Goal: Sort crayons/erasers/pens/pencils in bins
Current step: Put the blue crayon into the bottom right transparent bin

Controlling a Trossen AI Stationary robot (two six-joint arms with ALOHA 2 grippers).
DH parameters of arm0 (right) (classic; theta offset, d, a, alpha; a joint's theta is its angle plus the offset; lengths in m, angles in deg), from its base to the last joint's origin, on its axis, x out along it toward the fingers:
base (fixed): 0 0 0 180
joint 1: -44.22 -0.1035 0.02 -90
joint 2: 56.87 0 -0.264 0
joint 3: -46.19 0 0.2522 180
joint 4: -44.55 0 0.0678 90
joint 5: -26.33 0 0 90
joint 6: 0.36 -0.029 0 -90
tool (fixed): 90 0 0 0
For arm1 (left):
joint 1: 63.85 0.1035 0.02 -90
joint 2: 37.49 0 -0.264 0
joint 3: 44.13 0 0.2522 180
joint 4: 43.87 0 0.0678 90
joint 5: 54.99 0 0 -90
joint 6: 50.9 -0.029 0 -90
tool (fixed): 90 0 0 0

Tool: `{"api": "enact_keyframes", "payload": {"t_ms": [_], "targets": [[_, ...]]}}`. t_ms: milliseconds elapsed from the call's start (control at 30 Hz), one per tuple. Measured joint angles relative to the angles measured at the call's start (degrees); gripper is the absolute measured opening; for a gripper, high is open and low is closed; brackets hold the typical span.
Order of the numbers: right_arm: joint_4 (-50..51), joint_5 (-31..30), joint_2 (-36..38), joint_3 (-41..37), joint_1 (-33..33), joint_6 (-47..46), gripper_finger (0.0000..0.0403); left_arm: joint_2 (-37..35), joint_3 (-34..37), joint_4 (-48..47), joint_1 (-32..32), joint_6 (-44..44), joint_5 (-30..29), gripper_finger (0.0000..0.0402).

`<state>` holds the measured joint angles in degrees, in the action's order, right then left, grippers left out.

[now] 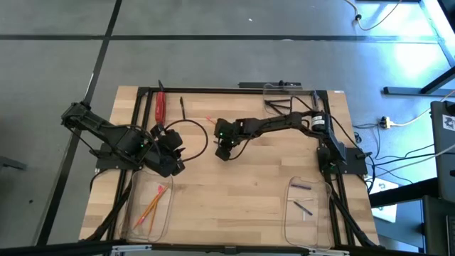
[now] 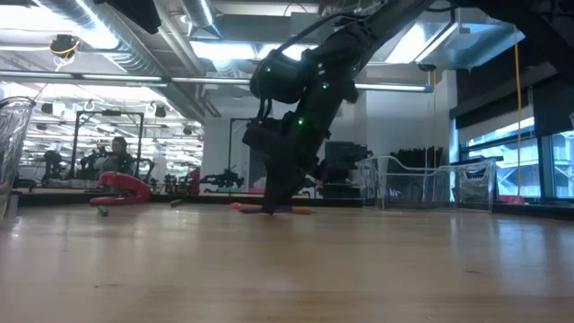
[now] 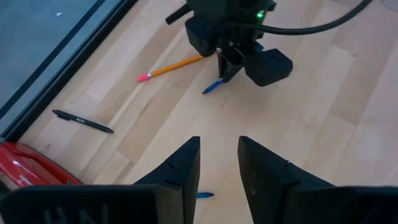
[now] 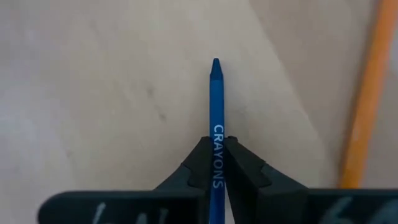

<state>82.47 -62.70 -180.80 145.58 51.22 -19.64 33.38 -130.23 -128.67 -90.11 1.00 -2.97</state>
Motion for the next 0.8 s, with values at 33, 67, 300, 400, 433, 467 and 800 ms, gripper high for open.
{"api": "enact_keyframes", "payload": {"t_ms": [33, 67, 300, 400, 433, 467, 800], "targets": [[0.05, 0.03, 0.00, 0.00, -0.29, -0.18, 0.0034, 0.00, 0.00, 0.00, -0.02, 0.00, -0.01, 0.0102], [0.06, 0.11, 0.03, 0.00, -0.60, -0.40, 0.0034, 0.00, 0.00, 0.02, -0.02, 0.00, 0.00, 0.0102], [0.97, 2.71, 0.65, 0.04, -2.32, -1.67, 0.0034, 0.00, 0.00, 0.00, -0.01, 0.00, -0.02, 0.0102], [2.49, 3.36, 2.25, 0.04, -2.80, -1.69, 0.0035, 0.00, 0.00, -0.01, -0.01, 0.00, -0.02, 0.0102], [2.70, 3.43, 2.91, 0.04, -2.87, -1.69, 0.0035, 0.00, 0.00, 0.00, -0.01, -0.01, -0.02, 0.0102], [3.12, 3.41, 3.61, 0.04, -2.93, -1.69, 0.0035, 0.00, 0.00, 0.00, -0.01, 0.00, -0.02, 0.0102], [8.60, 0.35, 11.45, 0.07, -4.79, -1.49, 0.0035, 0.00, 0.00, -0.02, -0.02, -0.02, -0.02, 0.0102]]}}
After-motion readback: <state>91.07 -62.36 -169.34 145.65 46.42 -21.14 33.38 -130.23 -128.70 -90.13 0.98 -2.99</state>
